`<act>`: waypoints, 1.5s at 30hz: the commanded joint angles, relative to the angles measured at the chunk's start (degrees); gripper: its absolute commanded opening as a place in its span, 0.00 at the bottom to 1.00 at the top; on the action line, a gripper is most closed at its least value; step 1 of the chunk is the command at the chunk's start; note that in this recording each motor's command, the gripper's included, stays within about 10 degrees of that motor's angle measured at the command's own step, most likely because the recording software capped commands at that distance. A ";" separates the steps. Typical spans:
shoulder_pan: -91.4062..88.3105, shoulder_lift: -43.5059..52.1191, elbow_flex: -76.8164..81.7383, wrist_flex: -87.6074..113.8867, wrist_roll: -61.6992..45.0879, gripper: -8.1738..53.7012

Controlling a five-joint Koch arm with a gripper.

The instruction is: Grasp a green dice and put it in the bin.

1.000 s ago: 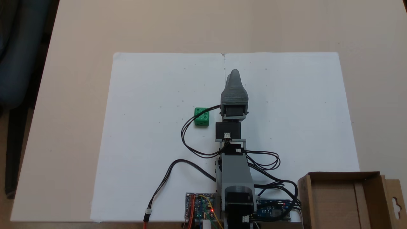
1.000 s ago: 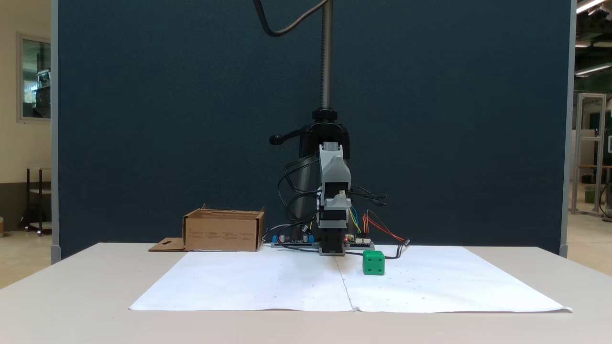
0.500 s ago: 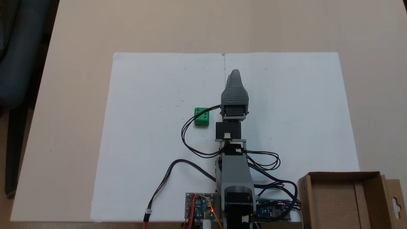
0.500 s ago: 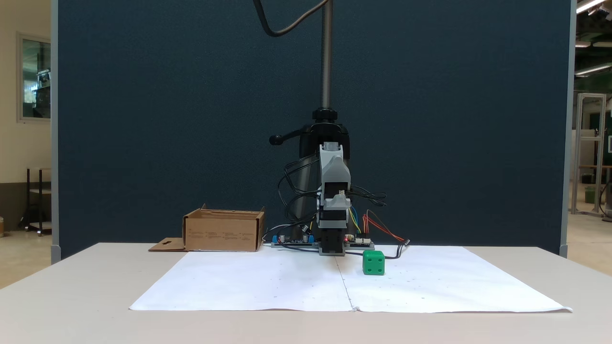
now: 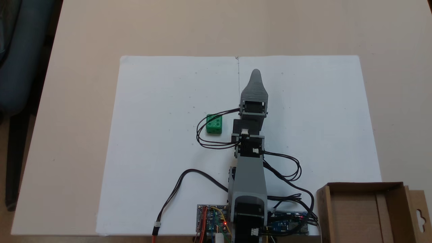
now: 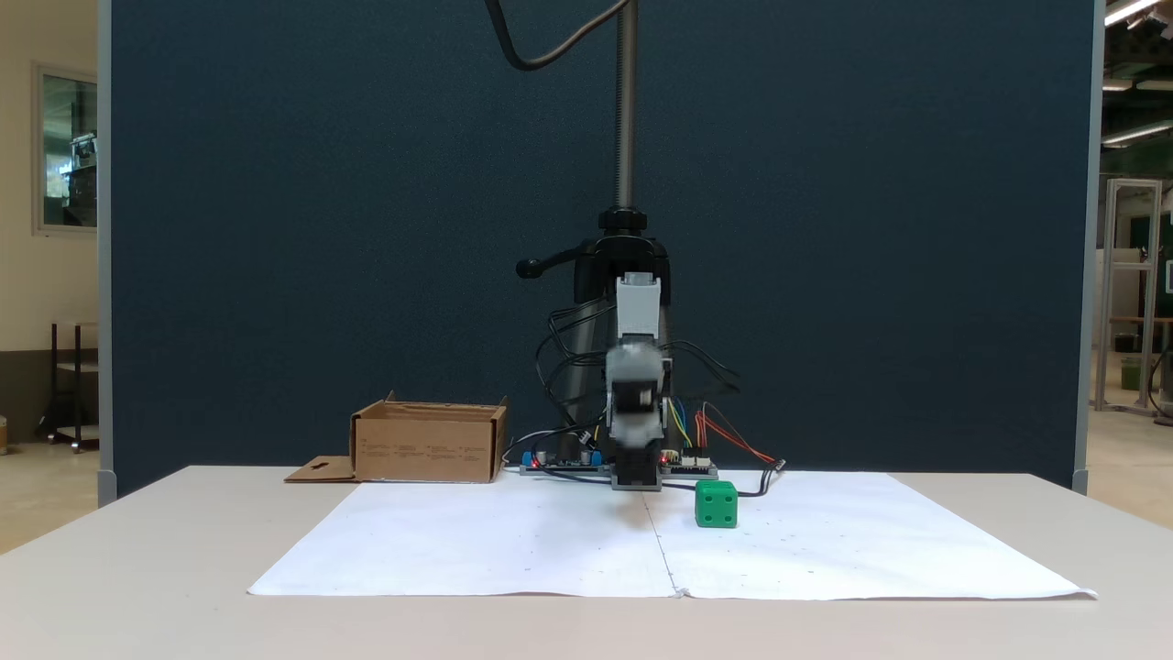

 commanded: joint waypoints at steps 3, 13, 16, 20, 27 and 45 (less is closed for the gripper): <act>2.02 6.24 -11.87 16.77 -2.37 0.85; 2.02 6.15 -30.67 54.82 -0.70 0.83; 1.85 5.89 -37.00 64.76 1.32 0.83; 0.79 5.45 -42.01 76.71 5.45 0.83; -1.85 5.36 -50.89 97.19 7.91 0.83; -14.33 -2.20 -59.50 111.18 18.28 0.83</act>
